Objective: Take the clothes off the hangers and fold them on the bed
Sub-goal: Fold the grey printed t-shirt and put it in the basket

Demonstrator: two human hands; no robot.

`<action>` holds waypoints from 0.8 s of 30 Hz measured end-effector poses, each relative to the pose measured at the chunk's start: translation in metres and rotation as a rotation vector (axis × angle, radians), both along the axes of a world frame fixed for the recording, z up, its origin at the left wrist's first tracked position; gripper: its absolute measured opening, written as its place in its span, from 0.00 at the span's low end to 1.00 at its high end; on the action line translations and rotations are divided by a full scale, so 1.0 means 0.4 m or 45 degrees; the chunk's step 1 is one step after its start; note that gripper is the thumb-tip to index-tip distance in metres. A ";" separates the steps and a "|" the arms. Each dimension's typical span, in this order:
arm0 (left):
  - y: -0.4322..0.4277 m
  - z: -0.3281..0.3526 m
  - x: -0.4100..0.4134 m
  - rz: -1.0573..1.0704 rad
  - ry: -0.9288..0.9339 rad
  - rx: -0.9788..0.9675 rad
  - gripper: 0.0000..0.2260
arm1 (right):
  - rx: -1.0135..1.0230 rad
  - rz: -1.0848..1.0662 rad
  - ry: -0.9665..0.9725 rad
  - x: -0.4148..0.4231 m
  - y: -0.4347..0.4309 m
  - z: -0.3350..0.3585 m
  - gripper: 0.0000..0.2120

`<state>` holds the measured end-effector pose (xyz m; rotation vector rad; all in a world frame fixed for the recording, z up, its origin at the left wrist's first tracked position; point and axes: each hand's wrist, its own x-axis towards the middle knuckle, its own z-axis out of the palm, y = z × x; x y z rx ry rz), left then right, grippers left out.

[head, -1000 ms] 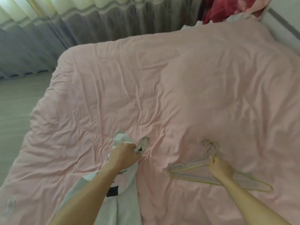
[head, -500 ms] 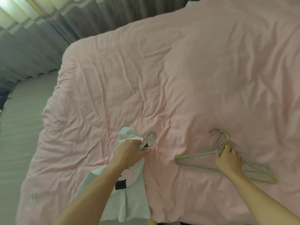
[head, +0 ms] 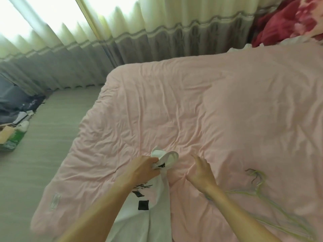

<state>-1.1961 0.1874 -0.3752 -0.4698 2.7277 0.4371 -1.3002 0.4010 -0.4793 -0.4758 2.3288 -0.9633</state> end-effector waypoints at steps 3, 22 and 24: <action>-0.075 0.058 0.072 0.010 0.116 -0.033 0.13 | -0.105 0.229 -0.100 0.021 -0.143 0.101 0.51; -0.712 0.287 0.476 0.280 0.443 -0.018 0.11 | -0.344 -0.068 0.474 0.301 -0.510 0.551 0.10; -0.738 0.307 0.490 0.363 0.555 0.005 0.10 | -0.235 0.005 0.579 0.308 -0.506 0.584 0.11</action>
